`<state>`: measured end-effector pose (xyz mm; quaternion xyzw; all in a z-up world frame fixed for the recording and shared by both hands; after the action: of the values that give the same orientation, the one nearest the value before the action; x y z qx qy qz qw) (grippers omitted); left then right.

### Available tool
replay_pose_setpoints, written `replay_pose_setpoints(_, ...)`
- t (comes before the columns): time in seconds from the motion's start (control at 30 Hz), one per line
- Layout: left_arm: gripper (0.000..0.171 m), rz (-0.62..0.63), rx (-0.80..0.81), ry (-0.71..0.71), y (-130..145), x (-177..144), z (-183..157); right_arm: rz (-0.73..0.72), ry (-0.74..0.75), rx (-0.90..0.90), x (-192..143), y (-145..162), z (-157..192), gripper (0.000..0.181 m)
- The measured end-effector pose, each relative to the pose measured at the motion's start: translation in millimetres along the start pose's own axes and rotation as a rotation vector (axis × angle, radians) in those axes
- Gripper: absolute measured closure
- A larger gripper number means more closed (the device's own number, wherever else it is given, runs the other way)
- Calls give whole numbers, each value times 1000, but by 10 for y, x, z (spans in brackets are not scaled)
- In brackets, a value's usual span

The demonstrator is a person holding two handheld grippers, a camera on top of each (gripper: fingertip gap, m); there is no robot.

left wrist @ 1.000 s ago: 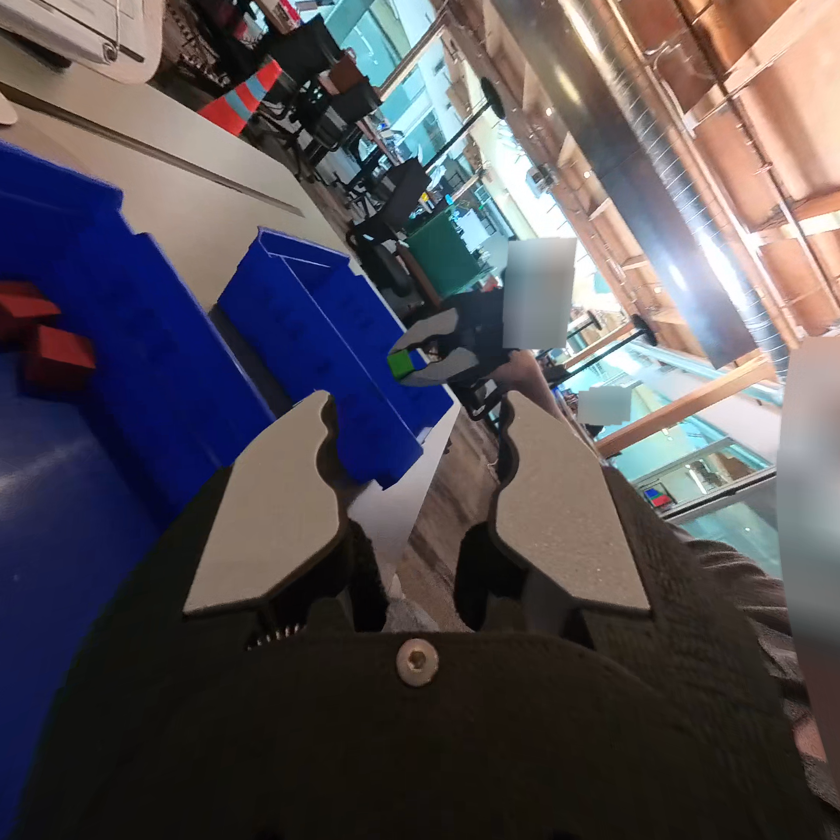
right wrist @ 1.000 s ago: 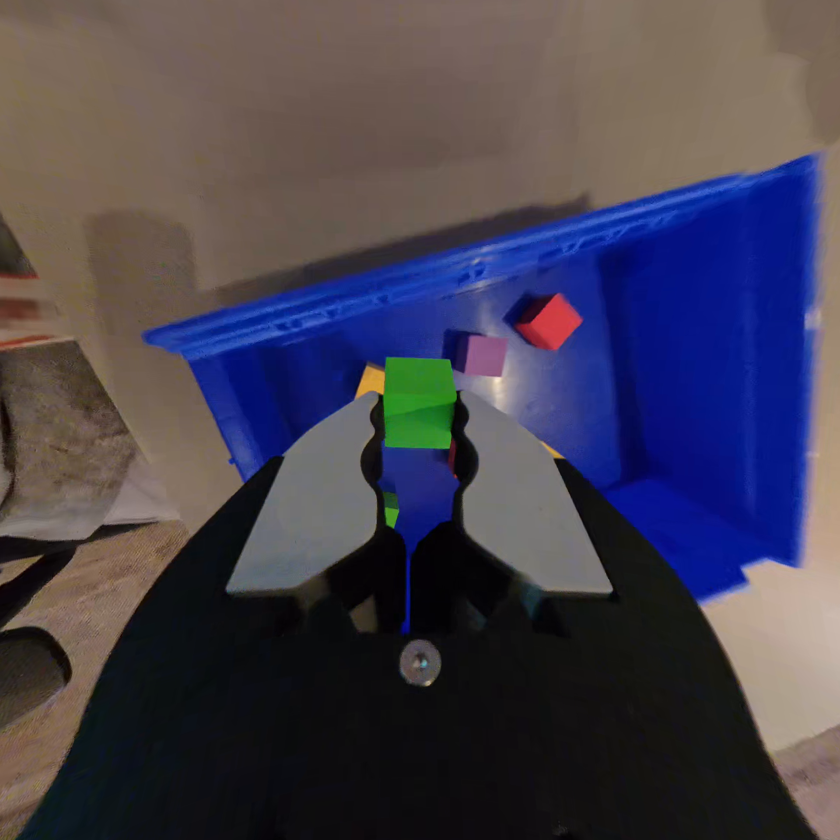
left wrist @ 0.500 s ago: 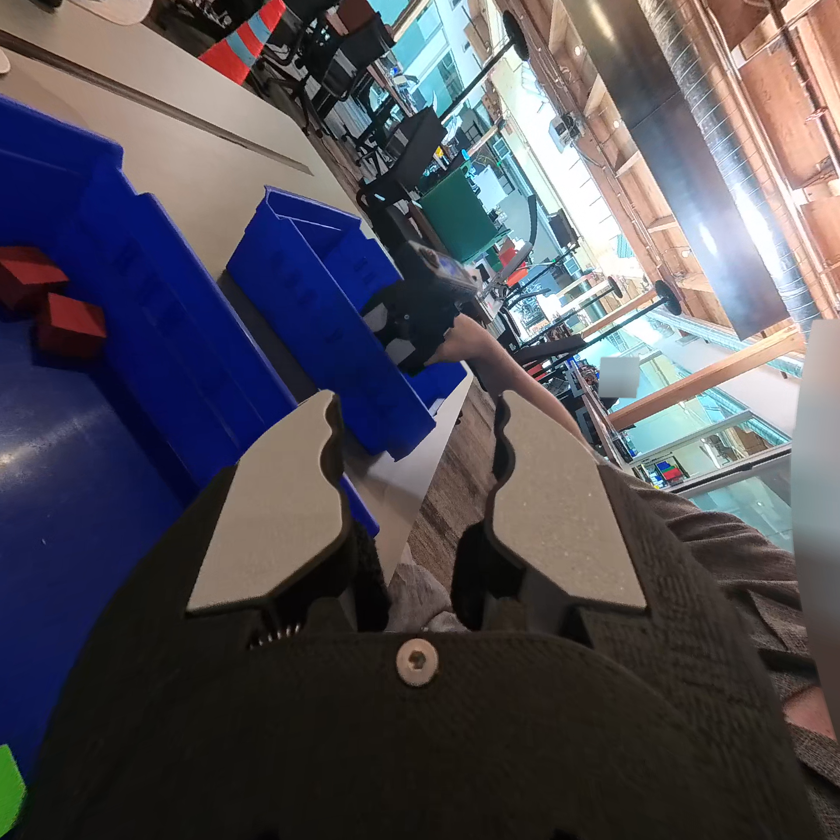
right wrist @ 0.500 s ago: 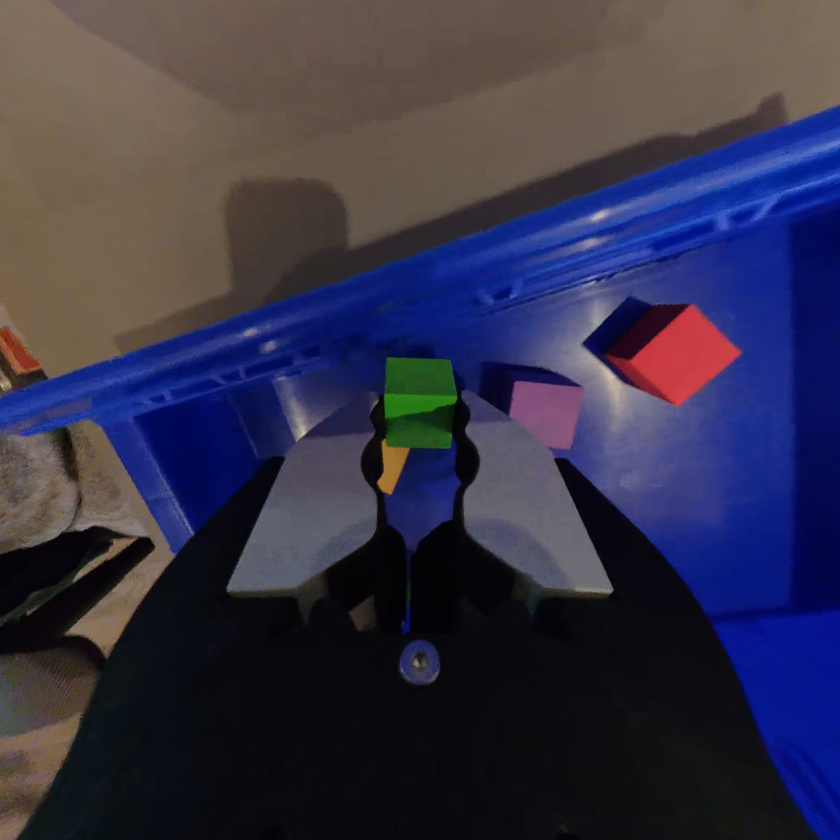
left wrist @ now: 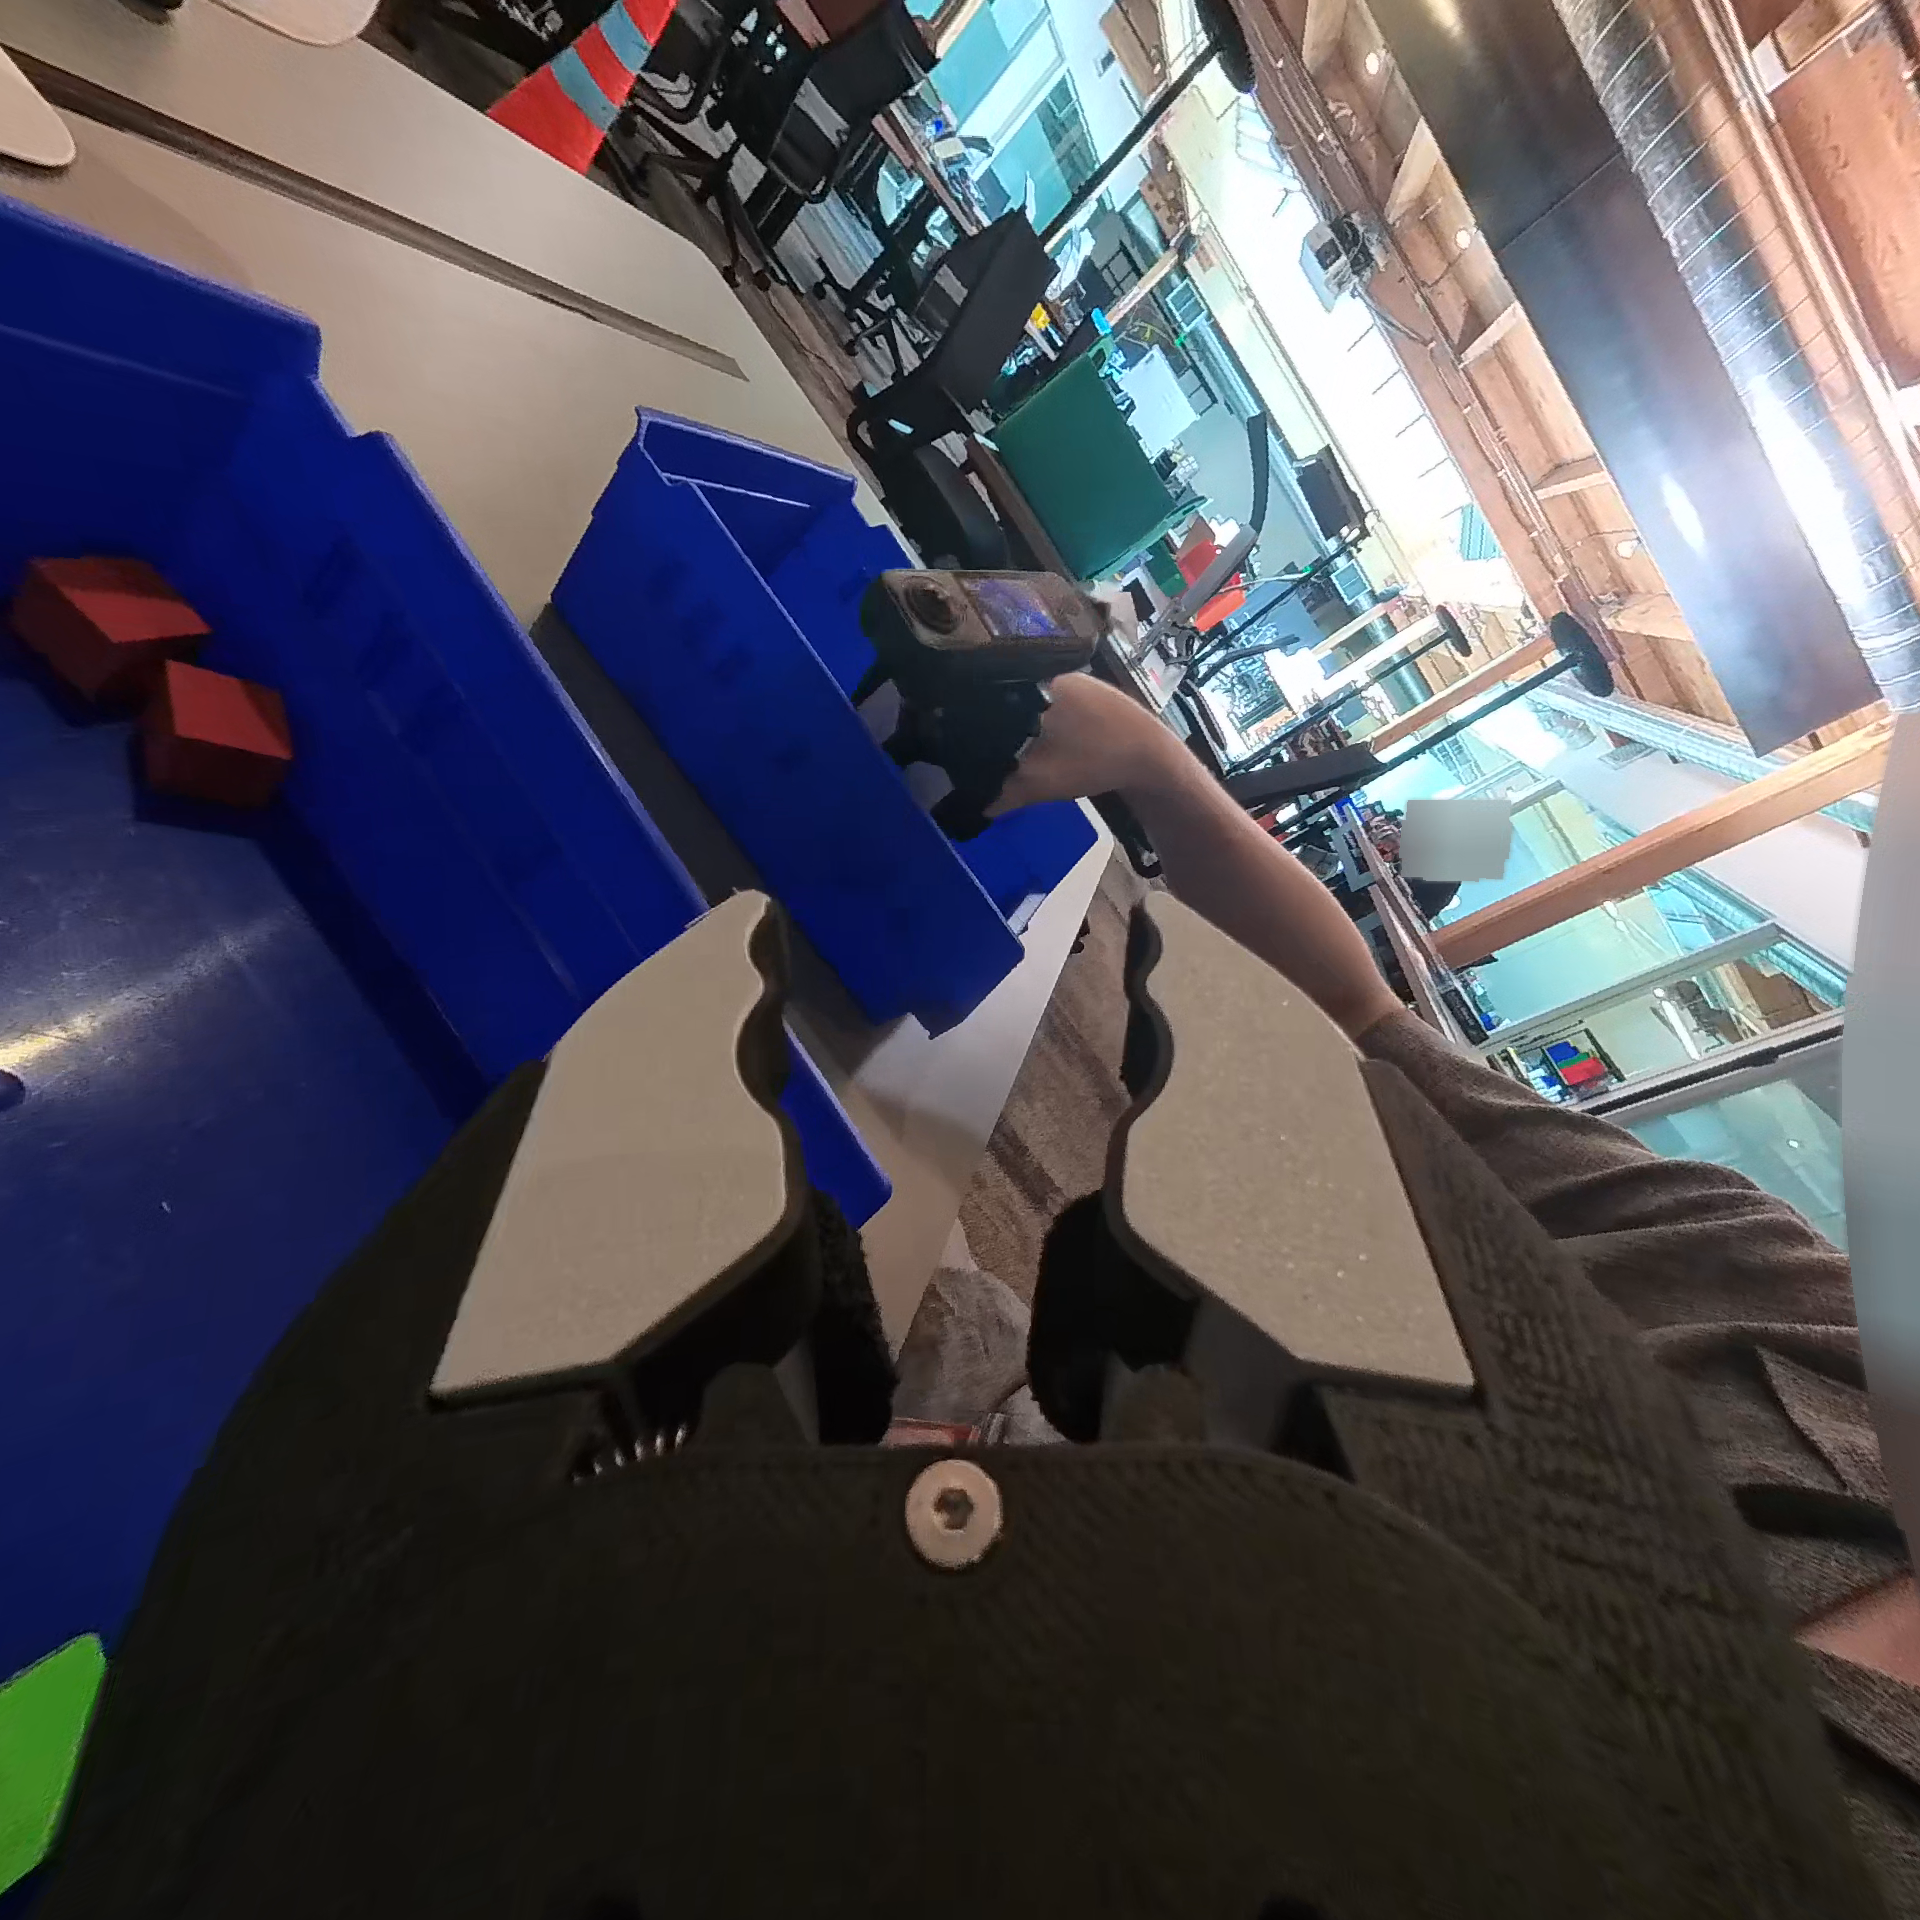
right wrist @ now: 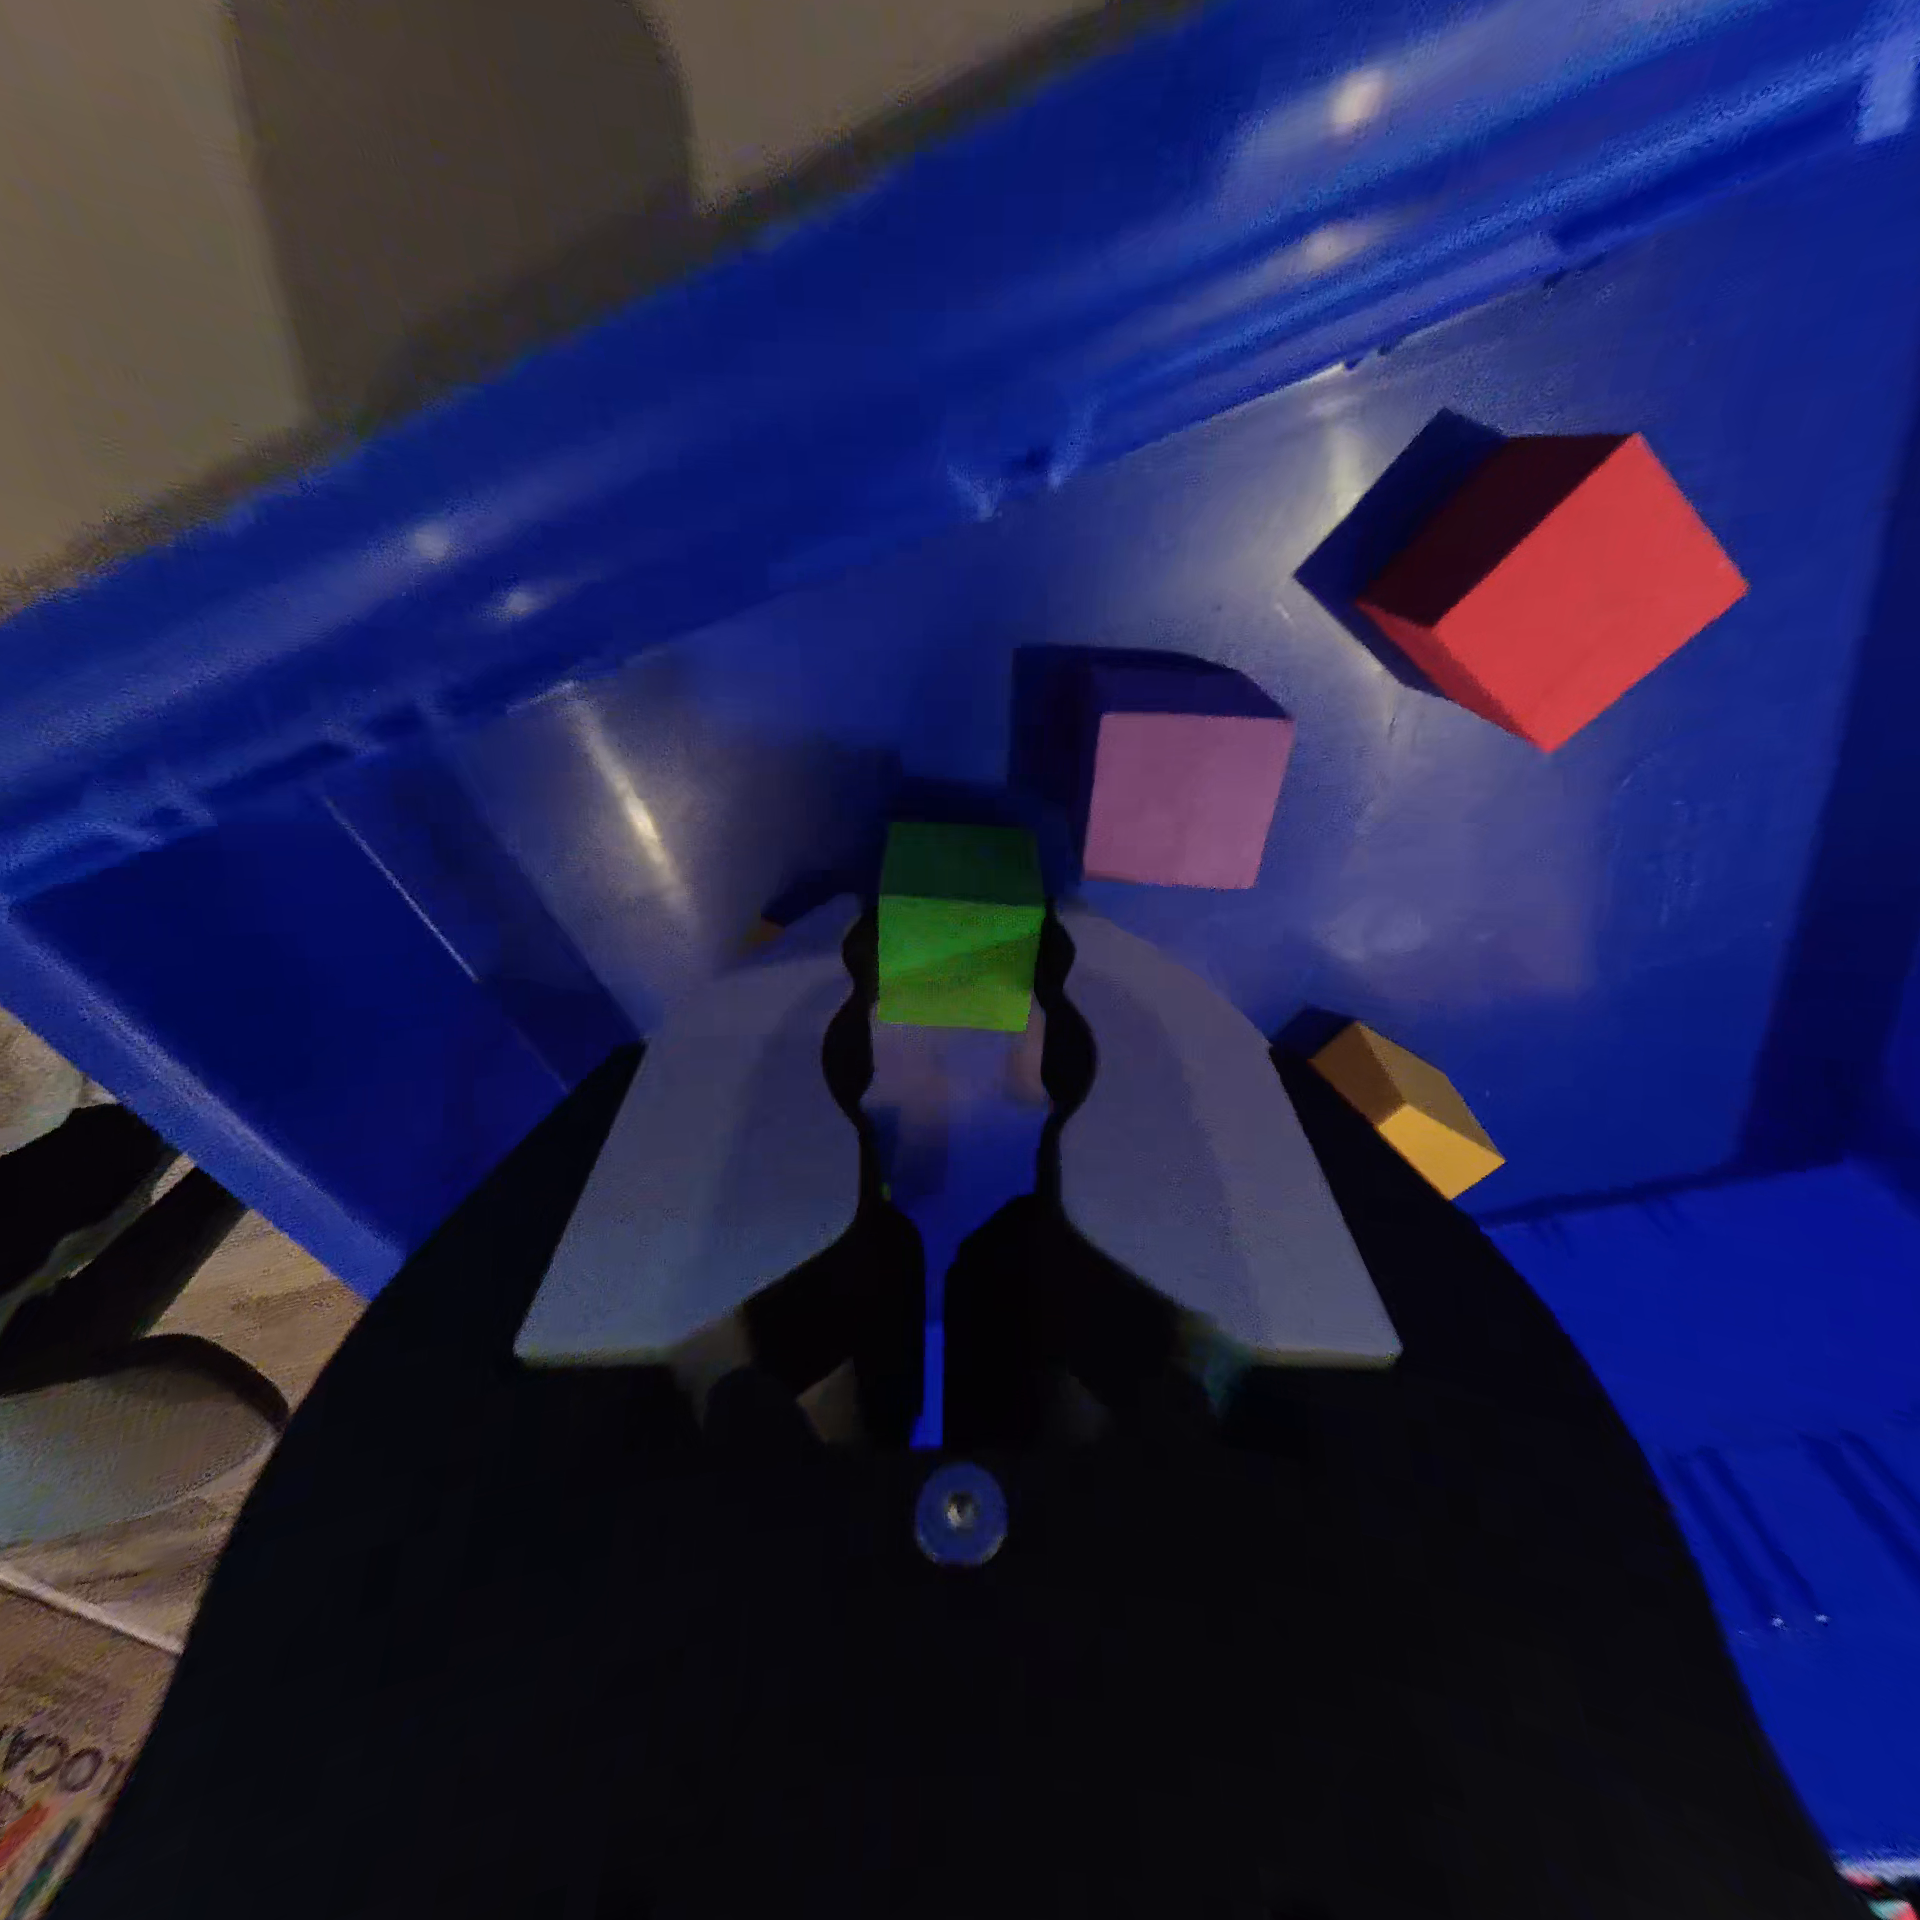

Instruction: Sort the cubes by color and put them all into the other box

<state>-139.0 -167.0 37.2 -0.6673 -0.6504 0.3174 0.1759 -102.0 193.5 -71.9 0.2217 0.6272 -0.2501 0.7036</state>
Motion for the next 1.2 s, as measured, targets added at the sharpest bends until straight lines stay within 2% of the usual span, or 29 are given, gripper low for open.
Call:
replay_pose_setpoints(0.1,107,1,20,-68,-17,-73,23,15,18,26,-14,-17,-11,138)
replay_pose_setpoints(0.23,101,69,129,-322,-25,-204,53,-11,77,36,-154,46,28,133)
replay_pose_setpoints(0.3,100,195,219,-498,-8,-219,80,-54,135,35,-286,111,73,134)
replay_pose_setpoints(0.37,103,387,306,-625,5,-181,139,-100,194,29,-423,176,143,136)
replay_pose_setpoints(0.43,103,558,357,-644,24,-70,206,-158,245,19,-532,225,214,138)
replay_pose_setpoints(0.5,98,670,314,-654,87,57,264,-218,267,13,-595,261,278,140)
replay_pose_setpoints(0.67,95,814,266,-759,379,329,396,-259,312,-15,-551,326,400,141)
replay_pose_setpoints(1.0,95,889,242,-852,575,481,621,-298,325,-12,-504,440,413,142)
replay_pose_setpoints(1.2,93,872,251,-910,506,440,682,-314,337,-9,-526,482,437,141)
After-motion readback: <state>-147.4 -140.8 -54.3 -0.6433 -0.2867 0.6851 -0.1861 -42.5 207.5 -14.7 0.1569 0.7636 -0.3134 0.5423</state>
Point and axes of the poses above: each gripper's, where its closed fingertips meet, x out along the fingers, y out of its underside, z = x × y across the jaws, the point moved 9 cm from there along -x, back along the fingers, and after that the axes turned 4 degrees about -y, right-handed, at the moved point
